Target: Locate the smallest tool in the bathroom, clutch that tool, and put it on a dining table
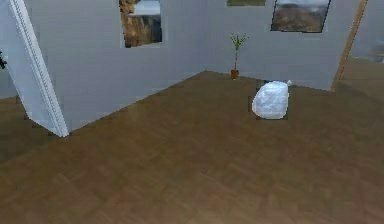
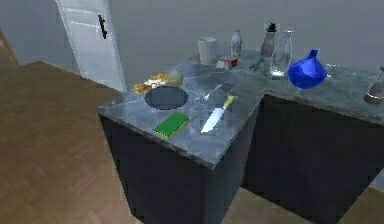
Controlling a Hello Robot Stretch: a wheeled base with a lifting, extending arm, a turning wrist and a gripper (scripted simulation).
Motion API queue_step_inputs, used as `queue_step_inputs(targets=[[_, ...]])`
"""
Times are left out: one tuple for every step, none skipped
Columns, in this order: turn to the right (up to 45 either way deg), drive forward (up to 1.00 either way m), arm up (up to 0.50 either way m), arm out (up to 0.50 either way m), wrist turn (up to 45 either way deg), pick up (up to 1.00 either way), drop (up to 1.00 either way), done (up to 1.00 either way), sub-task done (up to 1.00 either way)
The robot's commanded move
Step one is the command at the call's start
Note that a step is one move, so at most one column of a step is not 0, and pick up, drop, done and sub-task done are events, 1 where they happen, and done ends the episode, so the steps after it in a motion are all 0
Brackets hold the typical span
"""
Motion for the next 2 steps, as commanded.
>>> queue_step_inputs(targets=[[30.0,0.00,0.00,0.00,0.0,0.00,0.00,0.00,0.00],[0.0,0.40,0.00,0.00,0.0,0.00,0.00,0.00,0.00]])
